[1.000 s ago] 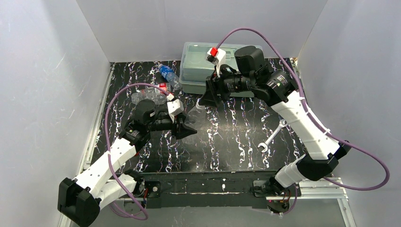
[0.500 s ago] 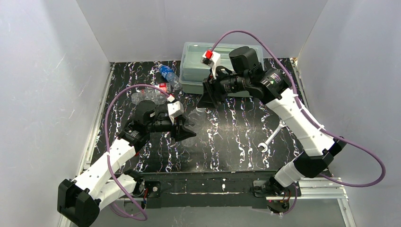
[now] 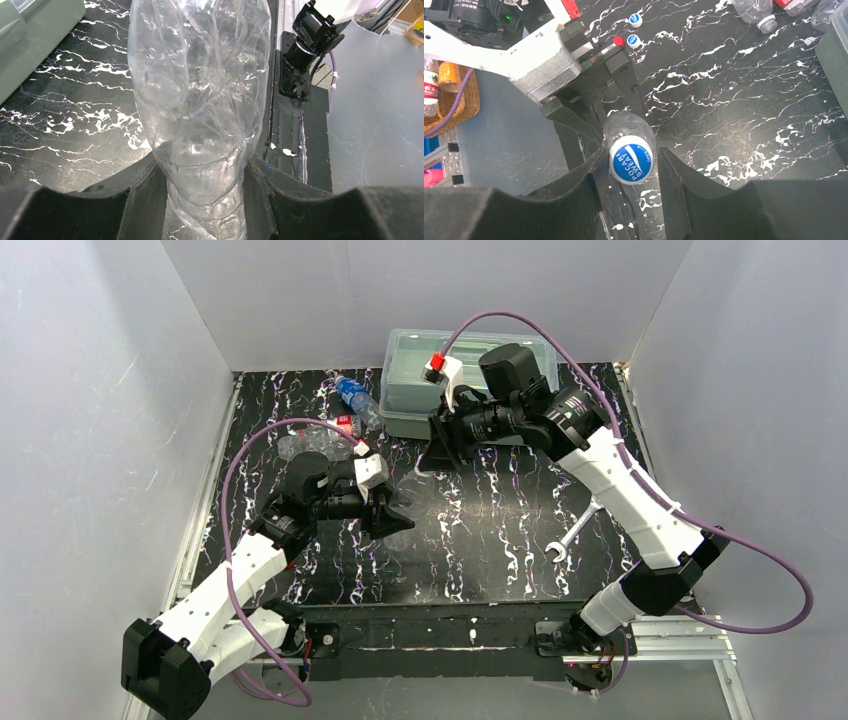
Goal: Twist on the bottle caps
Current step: Screw the bottle cap onto the plastic bottle.
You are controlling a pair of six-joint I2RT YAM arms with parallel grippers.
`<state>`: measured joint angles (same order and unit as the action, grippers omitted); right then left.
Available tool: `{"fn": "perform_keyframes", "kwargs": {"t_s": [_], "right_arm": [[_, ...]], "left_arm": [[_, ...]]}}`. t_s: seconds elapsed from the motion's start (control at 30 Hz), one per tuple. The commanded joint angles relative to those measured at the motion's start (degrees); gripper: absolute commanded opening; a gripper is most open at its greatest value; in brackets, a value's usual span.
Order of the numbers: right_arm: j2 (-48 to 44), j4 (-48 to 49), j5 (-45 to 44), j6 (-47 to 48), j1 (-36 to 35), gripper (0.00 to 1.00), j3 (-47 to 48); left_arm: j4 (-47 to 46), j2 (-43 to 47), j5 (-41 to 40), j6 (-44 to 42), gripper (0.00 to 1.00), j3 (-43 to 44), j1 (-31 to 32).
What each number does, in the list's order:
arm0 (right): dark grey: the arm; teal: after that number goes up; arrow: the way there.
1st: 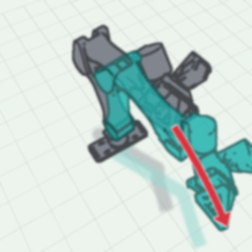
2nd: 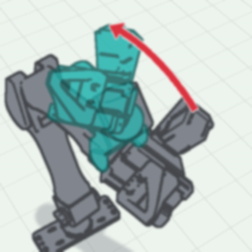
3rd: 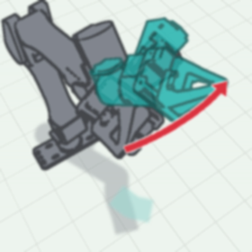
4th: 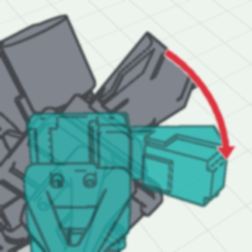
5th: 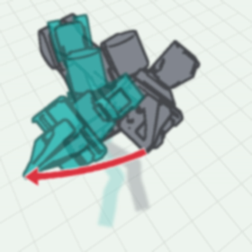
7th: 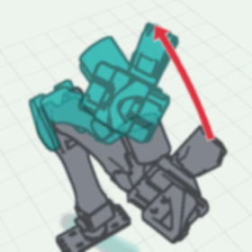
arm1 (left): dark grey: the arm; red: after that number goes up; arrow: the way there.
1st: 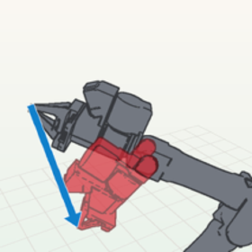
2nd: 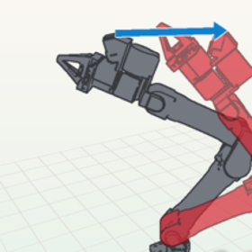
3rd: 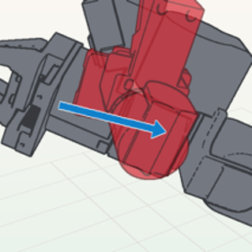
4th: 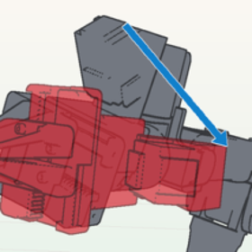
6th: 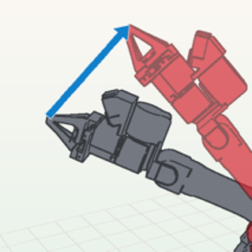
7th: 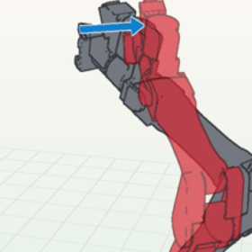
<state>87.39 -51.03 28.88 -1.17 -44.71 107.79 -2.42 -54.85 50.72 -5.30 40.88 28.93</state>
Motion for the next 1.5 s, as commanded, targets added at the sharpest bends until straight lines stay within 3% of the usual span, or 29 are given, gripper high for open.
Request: {"fn": "perform_keyframes", "kwargs": {"t_s": [0.0,0.2,0.37,0.53,0.83,1.07,1.2,1.33,1.4,1.47], "right_arm": [[-0.9,0.6,0.2,1.0,0.0,0.47,0.0],[0.6,-1.1,-1.3,-0.2,-0.2,0.31,1.2],[2.7,-3.8,-5.3,-3.5,-0.6,0.23,3.0],[8.3,-9.5,-14.8,-11.4,-0.6,0.17,8.8],[19.2,-14.1,-21.7,-24.5,-1.0,0.15,16.8],[22.4,-14.2,-25.2,-27.8,-1.9,0.15,18.8],[21.2,-11.8,-26.4,-28.8,-1.9,0.19,18.3],[19.4,-9.7,-27.1,-28.9,-1.9,0.30,18.4],[19.1,-9.5,-27.2,-28.6,-1.8,0.39,19.7],[18.8,-9.7,-27.3,-28.4,-1.8,0.55,21.2]], "left_arm": [[0.1,1.3,0.9,-0.4,0.00,1.7,-0.4],[0.7,0.4,-3.2,-1.0,0.00,3.2,-0.3],[0.2,-1.0,-13.4,-2.5,0.00,6.0,-0.3],[-0.6,-3.1,-24.4,-4.6,0.00,9.8,0.7],[-6.3,-7.1,-42.4,-9.6,0.00,13.8,6.0],[-11.3,-9.3,-49.3,-9.7,0.00,13.3,7.5],[-11.7,-9.3,-49.1,-9.2,0.00,12.1,7.6],[-11.6,-7.8,-49.5,-8.3,0.00,9.1,7.6],[-11.6,-6.6,-49.4,-7.5,0.00,6.8,7.6],[-11.6,-5.5,-49.1,-6.7,0.00,5.0,7.6]]}}
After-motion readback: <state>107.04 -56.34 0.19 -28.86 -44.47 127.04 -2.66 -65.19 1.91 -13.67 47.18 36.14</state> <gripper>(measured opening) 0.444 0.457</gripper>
